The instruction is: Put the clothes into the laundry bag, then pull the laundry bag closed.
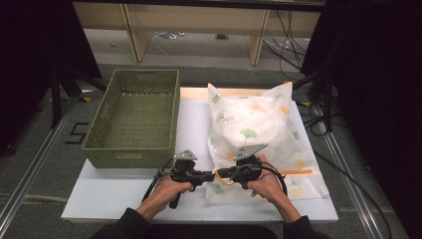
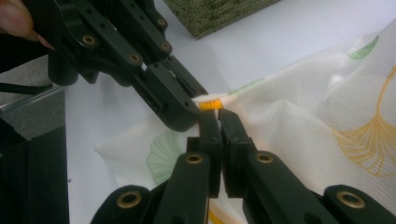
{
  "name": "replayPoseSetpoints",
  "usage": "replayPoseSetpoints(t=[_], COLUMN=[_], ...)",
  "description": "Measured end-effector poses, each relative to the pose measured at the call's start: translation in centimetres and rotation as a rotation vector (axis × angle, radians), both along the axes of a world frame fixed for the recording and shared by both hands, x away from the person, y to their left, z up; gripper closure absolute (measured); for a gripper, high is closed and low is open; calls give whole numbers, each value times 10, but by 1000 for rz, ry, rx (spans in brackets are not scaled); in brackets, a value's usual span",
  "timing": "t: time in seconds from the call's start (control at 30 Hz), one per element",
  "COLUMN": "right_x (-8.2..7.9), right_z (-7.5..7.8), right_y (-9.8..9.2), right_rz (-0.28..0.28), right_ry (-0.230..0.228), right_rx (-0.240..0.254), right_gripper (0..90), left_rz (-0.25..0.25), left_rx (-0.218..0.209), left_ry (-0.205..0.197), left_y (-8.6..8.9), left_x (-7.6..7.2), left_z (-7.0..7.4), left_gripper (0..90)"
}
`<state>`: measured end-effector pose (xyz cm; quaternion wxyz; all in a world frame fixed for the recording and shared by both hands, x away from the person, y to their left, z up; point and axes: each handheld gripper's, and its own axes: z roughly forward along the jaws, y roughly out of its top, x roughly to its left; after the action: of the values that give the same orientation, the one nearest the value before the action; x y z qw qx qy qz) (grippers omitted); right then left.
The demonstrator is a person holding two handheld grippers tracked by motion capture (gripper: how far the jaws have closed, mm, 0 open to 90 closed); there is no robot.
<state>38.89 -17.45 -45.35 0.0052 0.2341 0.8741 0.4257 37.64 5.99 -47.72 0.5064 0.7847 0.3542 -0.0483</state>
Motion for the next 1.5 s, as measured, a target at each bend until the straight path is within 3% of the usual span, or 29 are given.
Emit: replayPoseSetpoints(t=[0.23, 0.3, 0.67, 0.73, 1.13, 1.3, 1.5], right_x=[1, 0, 1, -2, -5, -7, -9], right_z=[-2, -1, -2, -2, -3, -2, -1], right_y=[0, 0, 1, 2, 9, 9, 9], right_rz=[-4, -11, 11, 2, 27, 33, 18], right_ry=[-22, -3, -24, -11, -36, -39, -45], right_rx=[5, 7, 26, 19, -1, -14, -10], right_gripper=[900, 900, 900, 900, 900, 900, 900], left_rz=[3, 1, -14, -10, -27, -25, -28], left_rx=[8, 9, 65, 68, 102, 107, 127], left_ry=[0, -2, -44, -42, -78, -71, -106], left_y=[1, 0, 3, 3, 7, 7, 7], left_x=[0, 0, -6, -8, -14, -16, -19], left_z=[0, 0, 2, 2, 0, 1, 3], left_gripper=[841, 842, 854, 855, 859, 859, 862])
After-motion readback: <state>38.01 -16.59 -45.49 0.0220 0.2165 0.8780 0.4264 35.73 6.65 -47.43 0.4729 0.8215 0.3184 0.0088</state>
